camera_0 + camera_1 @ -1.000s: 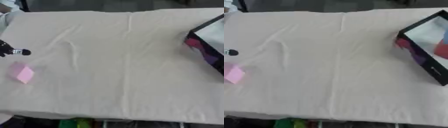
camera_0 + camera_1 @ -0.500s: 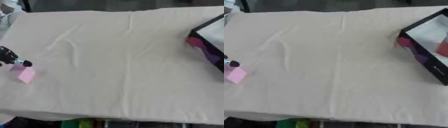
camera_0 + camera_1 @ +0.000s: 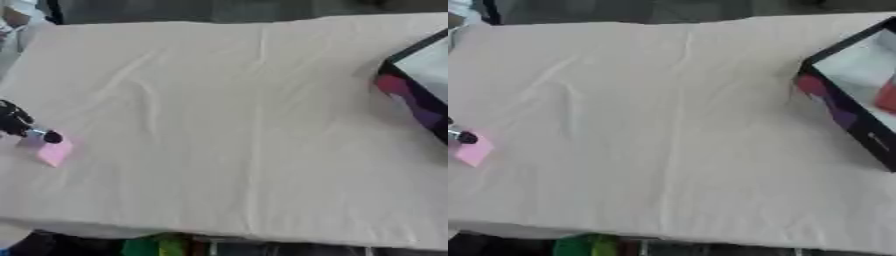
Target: Pick up the objects with one hand, pass them to the other hand, and then place them into the box on the other side of the table.
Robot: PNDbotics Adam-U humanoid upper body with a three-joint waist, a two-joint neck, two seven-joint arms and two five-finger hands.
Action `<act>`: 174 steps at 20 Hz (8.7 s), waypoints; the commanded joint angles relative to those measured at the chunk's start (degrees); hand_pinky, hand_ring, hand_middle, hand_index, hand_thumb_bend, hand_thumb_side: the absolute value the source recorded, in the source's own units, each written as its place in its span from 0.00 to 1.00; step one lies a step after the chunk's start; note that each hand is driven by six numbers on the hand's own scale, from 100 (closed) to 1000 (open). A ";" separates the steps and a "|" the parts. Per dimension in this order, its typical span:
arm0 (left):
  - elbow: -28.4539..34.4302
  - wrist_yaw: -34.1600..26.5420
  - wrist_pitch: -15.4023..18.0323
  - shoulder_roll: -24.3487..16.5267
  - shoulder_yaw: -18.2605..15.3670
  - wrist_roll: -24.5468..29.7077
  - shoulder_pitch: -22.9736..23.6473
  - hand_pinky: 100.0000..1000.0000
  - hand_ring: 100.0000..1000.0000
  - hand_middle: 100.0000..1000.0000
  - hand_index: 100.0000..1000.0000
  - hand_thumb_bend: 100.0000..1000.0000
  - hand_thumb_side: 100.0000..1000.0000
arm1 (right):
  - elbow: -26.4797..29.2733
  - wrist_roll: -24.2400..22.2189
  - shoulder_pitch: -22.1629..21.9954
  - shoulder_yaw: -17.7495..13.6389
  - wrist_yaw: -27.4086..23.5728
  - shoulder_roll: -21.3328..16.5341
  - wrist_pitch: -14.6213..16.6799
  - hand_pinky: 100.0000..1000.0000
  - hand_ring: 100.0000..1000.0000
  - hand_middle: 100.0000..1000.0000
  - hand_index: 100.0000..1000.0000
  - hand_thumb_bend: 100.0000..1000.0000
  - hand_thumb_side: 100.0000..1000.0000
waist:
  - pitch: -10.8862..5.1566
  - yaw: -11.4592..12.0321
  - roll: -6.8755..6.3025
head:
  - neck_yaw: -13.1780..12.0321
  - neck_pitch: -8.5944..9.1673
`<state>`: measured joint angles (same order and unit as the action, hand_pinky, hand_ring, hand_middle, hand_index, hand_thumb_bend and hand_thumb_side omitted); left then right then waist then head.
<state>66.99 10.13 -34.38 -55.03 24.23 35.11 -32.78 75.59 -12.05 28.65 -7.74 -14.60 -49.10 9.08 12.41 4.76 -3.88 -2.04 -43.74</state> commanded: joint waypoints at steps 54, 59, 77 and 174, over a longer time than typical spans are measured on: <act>-4.16 9.45 -7.17 2.69 1.74 0.98 -3.60 0.75 0.73 0.62 0.52 0.40 0.00 | -2.47 -1.33 -1.83 -1.61 4.01 0.69 -0.20 1.00 1.00 1.00 1.00 0.00 0.43 | -0.76 -0.40 -0.21 | -0.98 -0.38; 1.51 9.50 -7.67 1.25 -1.16 -2.43 -4.31 0.74 0.70 0.59 0.50 0.33 0.00 | -2.25 -1.30 -1.62 -1.76 3.41 0.62 -0.05 1.00 1.00 1.00 1.00 0.00 0.41 | -0.80 -0.16 0.10 | -0.21 -0.38; 16.72 19.03 0.00 9.66 -6.70 -20.23 -9.02 0.68 0.61 0.55 0.48 0.12 0.00 | 3.27 -2.03 1.87 -1.35 -1.68 1.22 1.37 1.00 1.00 1.00 1.00 0.00 0.30 | -0.56 0.11 2.22 | 1.95 0.87; 10.00 22.94 30.72 50.92 -1.67 -41.96 -10.33 0.58 0.43 0.40 0.35 0.00 0.00 | -3.58 -22.63 26.19 25.70 37.03 25.16 17.77 1.00 1.00 1.00 1.00 0.23 0.04 | -2.36 0.14 6.05 | 8.39 -0.38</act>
<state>76.30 32.42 -3.39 -4.50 22.75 -6.33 -41.88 70.55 -34.41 53.90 18.06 22.98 -22.20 27.05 11.51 4.90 2.20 6.21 -43.75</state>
